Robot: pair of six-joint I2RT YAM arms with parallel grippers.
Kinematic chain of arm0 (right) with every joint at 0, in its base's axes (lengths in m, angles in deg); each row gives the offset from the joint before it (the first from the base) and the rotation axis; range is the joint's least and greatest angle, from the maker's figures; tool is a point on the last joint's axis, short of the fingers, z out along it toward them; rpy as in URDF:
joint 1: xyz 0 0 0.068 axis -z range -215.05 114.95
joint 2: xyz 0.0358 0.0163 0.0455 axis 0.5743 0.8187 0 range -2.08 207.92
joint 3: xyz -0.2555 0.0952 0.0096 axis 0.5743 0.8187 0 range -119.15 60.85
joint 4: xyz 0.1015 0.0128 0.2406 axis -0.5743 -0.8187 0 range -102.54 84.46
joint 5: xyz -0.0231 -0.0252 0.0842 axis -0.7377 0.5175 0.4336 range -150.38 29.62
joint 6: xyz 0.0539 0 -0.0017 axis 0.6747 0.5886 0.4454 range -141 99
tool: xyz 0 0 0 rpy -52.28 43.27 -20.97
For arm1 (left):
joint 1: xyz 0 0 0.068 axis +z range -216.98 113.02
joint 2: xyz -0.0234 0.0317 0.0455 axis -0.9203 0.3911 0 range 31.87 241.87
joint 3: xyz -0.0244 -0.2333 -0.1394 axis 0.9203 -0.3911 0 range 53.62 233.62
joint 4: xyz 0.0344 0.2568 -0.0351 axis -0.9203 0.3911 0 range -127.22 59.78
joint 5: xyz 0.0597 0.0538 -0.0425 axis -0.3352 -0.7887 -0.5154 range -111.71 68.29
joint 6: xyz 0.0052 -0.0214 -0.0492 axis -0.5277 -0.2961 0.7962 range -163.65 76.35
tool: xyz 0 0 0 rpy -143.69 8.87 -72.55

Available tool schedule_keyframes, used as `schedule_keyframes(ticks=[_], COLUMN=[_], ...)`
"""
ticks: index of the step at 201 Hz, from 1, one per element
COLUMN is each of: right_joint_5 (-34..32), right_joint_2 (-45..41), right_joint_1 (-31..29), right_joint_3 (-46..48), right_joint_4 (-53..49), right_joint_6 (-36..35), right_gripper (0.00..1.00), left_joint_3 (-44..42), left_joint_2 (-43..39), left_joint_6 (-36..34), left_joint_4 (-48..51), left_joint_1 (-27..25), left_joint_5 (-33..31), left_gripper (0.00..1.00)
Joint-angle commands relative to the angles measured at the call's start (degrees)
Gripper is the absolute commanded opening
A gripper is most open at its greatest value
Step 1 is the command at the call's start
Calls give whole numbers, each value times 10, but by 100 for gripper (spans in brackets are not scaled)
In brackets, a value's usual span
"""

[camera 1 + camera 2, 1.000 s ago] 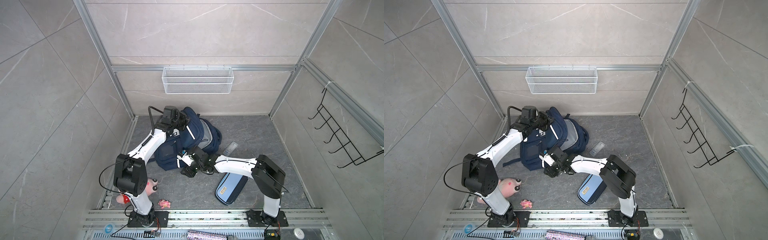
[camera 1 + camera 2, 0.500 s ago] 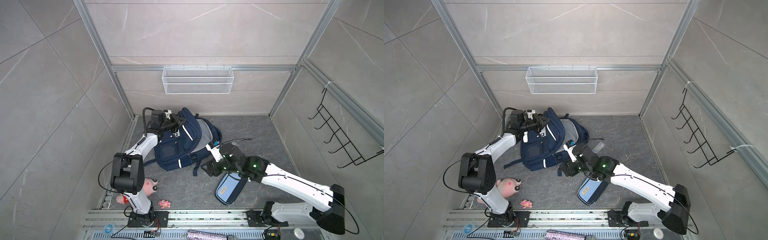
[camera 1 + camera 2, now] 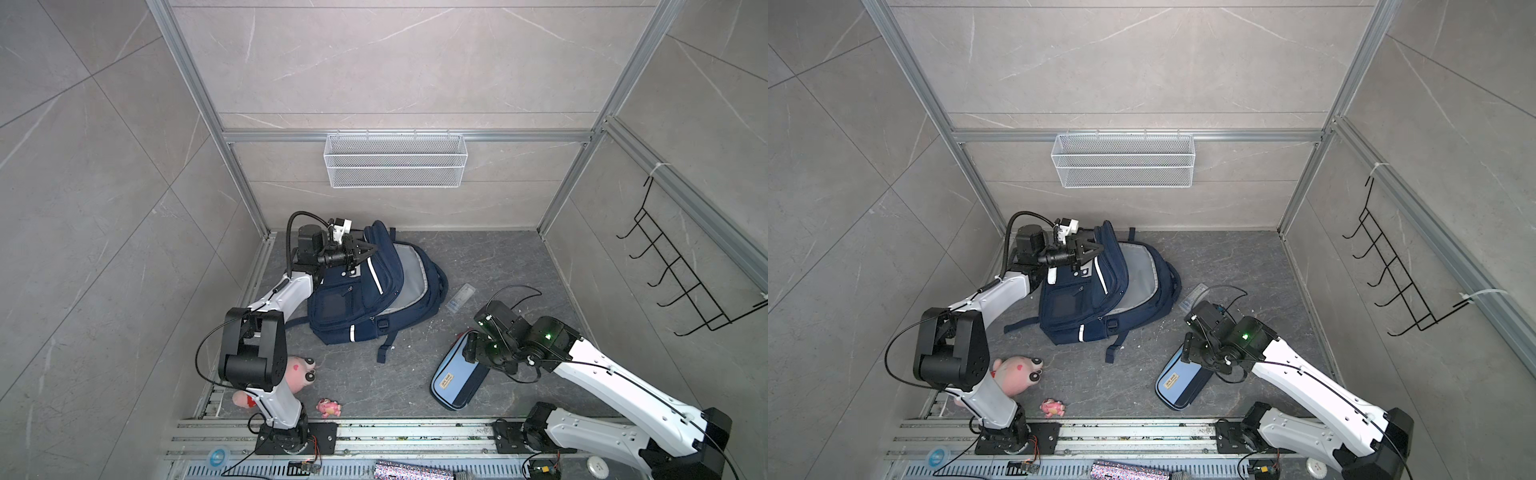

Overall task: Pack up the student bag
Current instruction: 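Grasp the light blue pencil case with the right gripper, then lift the pencil case and carry it to the bag opening with the right gripper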

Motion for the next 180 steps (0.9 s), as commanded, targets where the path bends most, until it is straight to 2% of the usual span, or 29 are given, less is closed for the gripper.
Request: schedule_keyframes(ticks=[1, 28, 64, 117, 129, 157, 180], right_joint_5=[34, 35, 40, 41, 41, 40, 26], right_joint_2=[-10, -5, 0, 92, 98, 85, 65], right_joint_1=[8, 25, 38, 50, 51, 51, 50], right_joint_3=[48, 95, 173, 174, 181, 203, 200], right_joint_4=[-18, 11, 108, 172, 176, 179, 160], right_joint_6=[81, 99, 136, 84, 84, 95, 97], right_gripper=[78, 80, 80, 73, 63, 48, 26], left_joint_3=[-5, -29, -44, -50, -52, -62, -63], left_joint_2=[-63, -89, -110, -139, -144, -152, -154], left_joint_6=[-80, -85, -82, -111, -116, -117, -127], left_joint_4=[-28, -38, -46, 0, 10, 14, 26], left_joint_1=[-3, -4, -6, -11, -10, -11, -10], left_joint_5=[66, 77, 81, 82, 81, 80, 77], left_gripper=[0, 0, 0, 0, 0, 0, 0])
